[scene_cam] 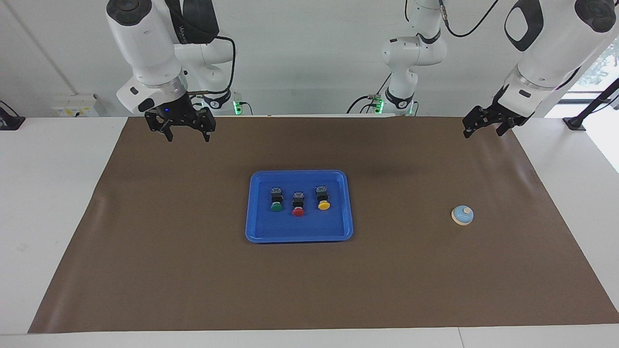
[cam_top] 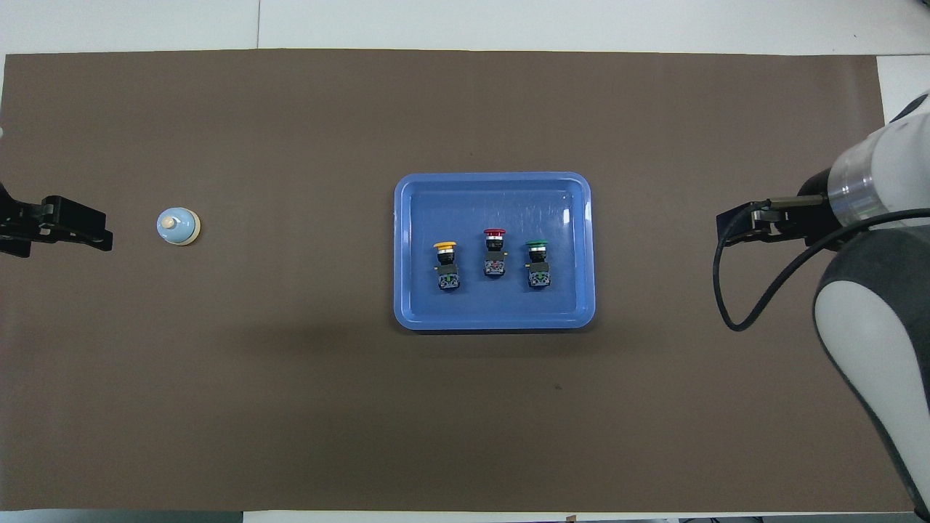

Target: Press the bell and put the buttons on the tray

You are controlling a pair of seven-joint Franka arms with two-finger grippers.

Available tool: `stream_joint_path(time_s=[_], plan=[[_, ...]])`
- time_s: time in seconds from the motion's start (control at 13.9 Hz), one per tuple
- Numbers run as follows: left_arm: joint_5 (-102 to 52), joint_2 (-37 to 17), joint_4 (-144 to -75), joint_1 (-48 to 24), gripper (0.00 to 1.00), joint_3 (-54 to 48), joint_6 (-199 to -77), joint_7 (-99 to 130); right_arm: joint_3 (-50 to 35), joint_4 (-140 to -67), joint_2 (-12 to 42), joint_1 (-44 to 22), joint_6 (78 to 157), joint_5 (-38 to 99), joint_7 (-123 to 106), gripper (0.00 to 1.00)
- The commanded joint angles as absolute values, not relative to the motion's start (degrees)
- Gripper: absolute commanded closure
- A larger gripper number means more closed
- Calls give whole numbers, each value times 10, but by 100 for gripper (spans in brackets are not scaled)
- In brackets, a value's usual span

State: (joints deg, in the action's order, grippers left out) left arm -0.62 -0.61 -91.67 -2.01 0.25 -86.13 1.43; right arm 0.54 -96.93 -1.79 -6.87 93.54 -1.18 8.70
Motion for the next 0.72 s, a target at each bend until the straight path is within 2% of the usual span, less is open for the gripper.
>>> stream_joint_path(time_s=[0.0, 0.65], plan=[[-6, -1, -919, -20, 0, 6, -867, 14, -1, -962, -16, -20, 942, 19, 68, 0], [-6, -14, -925, -13, 0, 6, -925, -32, 0, -962, -17, -6, 921, 28, 69, 0]])
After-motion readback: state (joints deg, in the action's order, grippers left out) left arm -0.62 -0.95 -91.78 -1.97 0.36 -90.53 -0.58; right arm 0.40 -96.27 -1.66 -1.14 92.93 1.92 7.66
